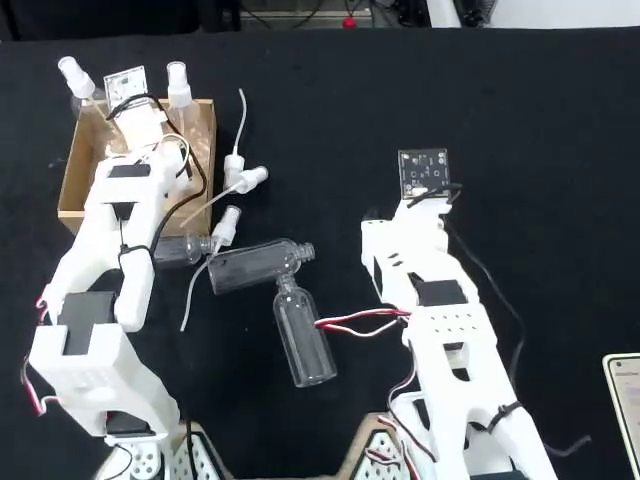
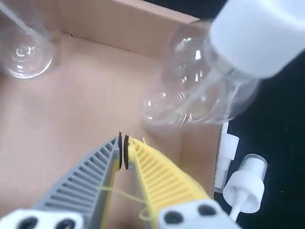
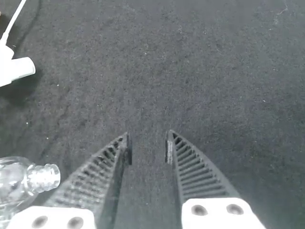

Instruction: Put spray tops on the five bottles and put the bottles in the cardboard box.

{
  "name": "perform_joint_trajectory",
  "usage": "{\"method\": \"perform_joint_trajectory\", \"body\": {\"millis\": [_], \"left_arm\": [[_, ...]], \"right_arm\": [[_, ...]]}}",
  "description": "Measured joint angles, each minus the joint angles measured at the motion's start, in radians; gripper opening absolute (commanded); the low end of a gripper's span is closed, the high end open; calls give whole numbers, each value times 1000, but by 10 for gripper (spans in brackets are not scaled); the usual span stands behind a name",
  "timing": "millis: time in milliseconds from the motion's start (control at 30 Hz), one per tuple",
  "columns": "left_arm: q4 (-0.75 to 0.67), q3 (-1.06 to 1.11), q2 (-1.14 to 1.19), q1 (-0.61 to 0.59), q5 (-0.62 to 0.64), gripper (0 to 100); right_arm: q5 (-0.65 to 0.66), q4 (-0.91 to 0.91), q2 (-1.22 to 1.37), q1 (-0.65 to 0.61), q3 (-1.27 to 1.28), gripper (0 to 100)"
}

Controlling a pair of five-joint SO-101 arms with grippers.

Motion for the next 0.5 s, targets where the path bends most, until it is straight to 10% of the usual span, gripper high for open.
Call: {"method": "perform_joint_trajectory", "body": {"millis": [500], "left_arm": [[-23, -23, 100, 46, 0, 32]], "right_arm": [[0, 0, 0, 0, 0, 114]]}}
